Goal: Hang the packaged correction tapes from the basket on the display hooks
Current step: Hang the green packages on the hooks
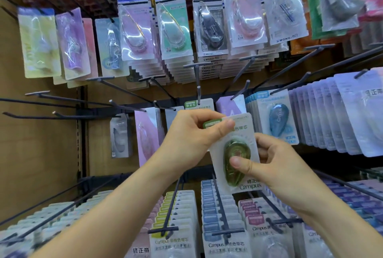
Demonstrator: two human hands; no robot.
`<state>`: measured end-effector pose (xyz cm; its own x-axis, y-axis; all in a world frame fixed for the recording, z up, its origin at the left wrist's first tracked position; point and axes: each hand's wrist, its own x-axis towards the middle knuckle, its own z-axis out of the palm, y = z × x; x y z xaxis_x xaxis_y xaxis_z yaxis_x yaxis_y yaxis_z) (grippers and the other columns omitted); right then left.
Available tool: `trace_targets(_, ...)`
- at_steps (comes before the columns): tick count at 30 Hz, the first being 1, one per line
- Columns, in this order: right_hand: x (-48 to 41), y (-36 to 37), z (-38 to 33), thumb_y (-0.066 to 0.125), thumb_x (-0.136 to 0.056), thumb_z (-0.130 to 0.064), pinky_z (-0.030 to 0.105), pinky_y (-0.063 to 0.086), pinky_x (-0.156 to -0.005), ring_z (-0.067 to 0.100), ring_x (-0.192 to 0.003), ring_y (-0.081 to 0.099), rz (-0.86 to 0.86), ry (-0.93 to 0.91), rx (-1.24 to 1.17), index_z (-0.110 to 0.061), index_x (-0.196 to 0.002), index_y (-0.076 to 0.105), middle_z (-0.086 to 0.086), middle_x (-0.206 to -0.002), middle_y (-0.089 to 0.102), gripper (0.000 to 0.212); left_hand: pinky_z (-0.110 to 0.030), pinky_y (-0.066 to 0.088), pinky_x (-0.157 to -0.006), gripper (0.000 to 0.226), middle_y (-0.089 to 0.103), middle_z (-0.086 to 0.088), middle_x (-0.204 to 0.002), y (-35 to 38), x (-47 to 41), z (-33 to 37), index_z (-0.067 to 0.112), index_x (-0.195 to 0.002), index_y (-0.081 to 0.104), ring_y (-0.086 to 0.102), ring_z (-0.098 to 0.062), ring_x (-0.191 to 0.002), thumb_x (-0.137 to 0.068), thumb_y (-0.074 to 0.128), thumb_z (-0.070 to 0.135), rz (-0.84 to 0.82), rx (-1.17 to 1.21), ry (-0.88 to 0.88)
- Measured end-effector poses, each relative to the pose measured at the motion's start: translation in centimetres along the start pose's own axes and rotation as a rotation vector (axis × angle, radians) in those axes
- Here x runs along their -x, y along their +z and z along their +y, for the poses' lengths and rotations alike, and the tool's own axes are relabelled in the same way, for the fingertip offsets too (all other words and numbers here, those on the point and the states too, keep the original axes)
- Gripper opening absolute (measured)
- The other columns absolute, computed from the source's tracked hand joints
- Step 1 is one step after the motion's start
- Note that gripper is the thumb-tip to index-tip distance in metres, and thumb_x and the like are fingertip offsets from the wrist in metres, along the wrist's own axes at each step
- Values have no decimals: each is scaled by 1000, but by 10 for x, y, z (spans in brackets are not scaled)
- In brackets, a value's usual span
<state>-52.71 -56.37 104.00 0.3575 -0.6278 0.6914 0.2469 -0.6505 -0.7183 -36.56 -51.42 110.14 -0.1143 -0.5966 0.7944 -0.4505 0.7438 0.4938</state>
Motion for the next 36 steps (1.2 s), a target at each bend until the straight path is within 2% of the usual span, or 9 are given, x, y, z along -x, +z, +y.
trace_targets(3, -1, 5, -5, 69, -83, -26, 31, 60, -80, 16, -95, 73, -94, 1, 105, -24, -111, 67, -2, -103, 76, 29, -30, 60, -66, 6, 72, 1, -75, 0, 1, -1, 19, -81, 72, 70, -12, -73, -86, 69, 18, 144, 44, 68)
trace_targets(6, -3, 14, -9, 57, -93, -35, 24, 53, -61, 23, -76, 75, -143, 61, 181, -31, -106, 63, -5, -97, 75, 15, -34, 61, -66, 5, 71, -1, -77, -7, -6, 4, 16, -83, 71, 69, -13, -73, -87, 70, 14, 317, 78, 124)
trace_targets(10, -7, 21, -8, 47, -102, -23, 23, 49, -53, 26, -60, 68, -124, 30, 219, -16, -96, 60, 13, -74, 71, 16, -33, 60, -68, 3, 70, -2, -79, -17, -17, 8, 14, -85, 72, 65, -10, -72, -85, 75, 13, 441, 56, 149)
trace_targets(16, -13, 25, -6, 47, -102, -19, 21, 47, -54, 21, -59, 67, -101, 20, 224, -15, -97, 60, 11, -69, 72, 14, -21, 54, -63, 5, 70, 3, -79, -16, -22, 5, 16, -87, 72, 65, -2, -71, -87, 73, 11, 431, 28, 177)
trace_targets(21, -15, 28, -8, 48, -102, -17, 18, 47, -51, 20, -57, 66, -97, 26, 184, -13, -97, 60, 14, -70, 72, 14, -33, 60, -74, 5, 73, -5, -86, -20, -28, 5, 16, -87, 73, 68, -12, -79, -88, 73, 11, 440, 33, 159)
trace_targets(27, -17, 31, -8, 47, -103, -16, 18, 48, -51, 20, -56, 66, -92, 43, 159, -13, -101, 61, 15, -70, 72, 15, -37, 57, -76, 12, 67, 5, -81, -18, -36, 7, 23, -85, 66, 63, -10, -77, -96, 63, 27, 403, -10, 19)
trace_targets(31, -18, 34, -4, 47, -103, -15, 18, 47, -50, 20, -56, 66, -70, 56, 152, -16, -99, 61, 14, -69, 72, 15, -29, 53, -68, 17, 66, 5, -77, -15, -36, 16, 21, -84, 61, 62, -8, -69, -99, 55, 27, 342, 33, -127)
trace_targets(34, -19, 36, -1, 47, -103, -14, 18, 46, -50, 19, -55, 65, -44, 66, 153, -17, -98, 61, 13, -68, 72, 15, -29, 51, -66, 22, 65, 3, -70, -14, -38, 24, 21, -77, 59, 61, -13, -65, -98, 52, 25, 322, 97, -225)
trace_targets(36, -20, 36, -1, 48, -103, -14, 17, 46, -49, 17, -54, 64, -26, 93, 154, -17, -98, 61, 14, -68, 72, 15, -35, 52, -73, 25, 66, -4, -81, -16, -38, 19, 22, -80, 61, 62, -20, -76, -100, 47, 26, 327, 106, -240)
